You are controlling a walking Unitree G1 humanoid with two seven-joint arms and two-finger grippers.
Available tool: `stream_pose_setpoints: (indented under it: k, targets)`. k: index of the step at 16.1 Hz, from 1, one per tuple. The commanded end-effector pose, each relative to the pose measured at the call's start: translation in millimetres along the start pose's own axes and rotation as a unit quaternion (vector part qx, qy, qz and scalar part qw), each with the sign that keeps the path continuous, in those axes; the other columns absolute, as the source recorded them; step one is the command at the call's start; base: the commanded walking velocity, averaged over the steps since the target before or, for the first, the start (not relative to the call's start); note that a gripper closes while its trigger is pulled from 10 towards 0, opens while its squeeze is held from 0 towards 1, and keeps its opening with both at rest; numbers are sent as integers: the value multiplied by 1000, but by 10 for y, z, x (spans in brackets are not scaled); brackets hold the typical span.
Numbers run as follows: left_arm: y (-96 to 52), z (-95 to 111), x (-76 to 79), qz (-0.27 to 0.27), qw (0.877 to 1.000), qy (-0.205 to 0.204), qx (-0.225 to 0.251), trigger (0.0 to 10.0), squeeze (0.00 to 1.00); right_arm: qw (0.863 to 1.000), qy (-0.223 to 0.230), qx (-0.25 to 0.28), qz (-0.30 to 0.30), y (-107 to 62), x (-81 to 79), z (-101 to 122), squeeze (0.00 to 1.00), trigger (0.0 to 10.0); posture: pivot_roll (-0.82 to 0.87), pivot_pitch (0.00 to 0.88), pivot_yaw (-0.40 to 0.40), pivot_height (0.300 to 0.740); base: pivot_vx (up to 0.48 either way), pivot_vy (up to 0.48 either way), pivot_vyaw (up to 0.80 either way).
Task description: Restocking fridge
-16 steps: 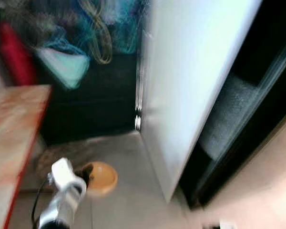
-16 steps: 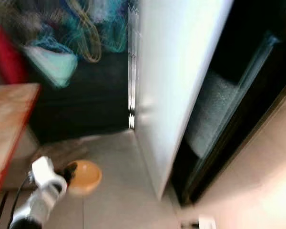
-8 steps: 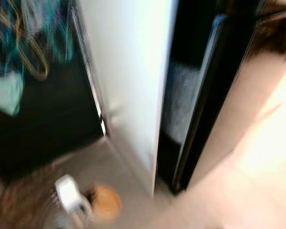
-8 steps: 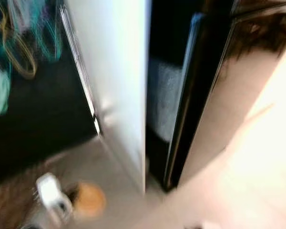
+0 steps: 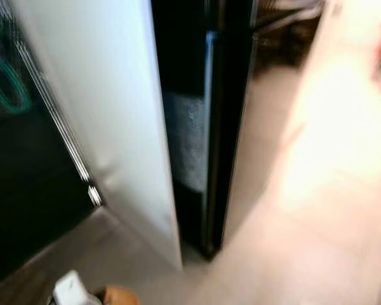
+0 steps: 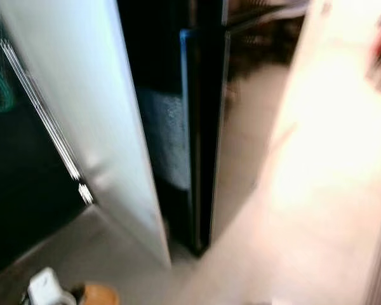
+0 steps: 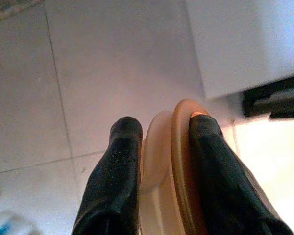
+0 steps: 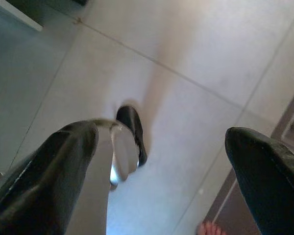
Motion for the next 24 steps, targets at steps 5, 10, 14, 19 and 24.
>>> stream_pose_setpoints:
  k: [5, 10, 14, 19, 24]
  targets:
    - [0, -7, -55, 17, 998, -63, -1, 10000, 0, 1000, 4, -1, -5, -3, 18, -18, 0, 10000, -7, 0, 64, 740, 0, 0, -800]
    - [13, 58, 0, 3, 998, -59, 0, 10000, 0, 1000, 11, 4, 3, 0, -17, -8, 0, 10000, 12, 0, 64, 740, 0, 0, 0]
    - [18, 74, 11, 0, 998, -65, -7, 10000, 0, 1000, 20, 10, 5, 3, -37, -2, 0, 10000, 1, 0, 72, 740, 0, 0, 0]
    - [15, 37, 43, -9, 998, -59, -10, 10000, 0, 1000, 15, 12, 5, 1, -21, 15, 0, 10000, 3, 0, 65, 740, 0, 111, 0]
    - [18, 64, 46, -9, 999, -49, -5, 10000, 0, 999, 40, 21, 1, 3, -24, 36, 0, 10000, 3, 0, 68, 740, 0, 370, 0]
Point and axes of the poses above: a point about 5 cm out from each wrist's last joint towards the gripper, its own y axis pointing out of the wrist towards the gripper, its own z axis along the axis of the wrist's last joint, x = y × z, the point moved 2 cm from there along y, pointing out of the wrist towards the gripper, and after that the axes turned 14 degrees about y, right-handed, at the moved point
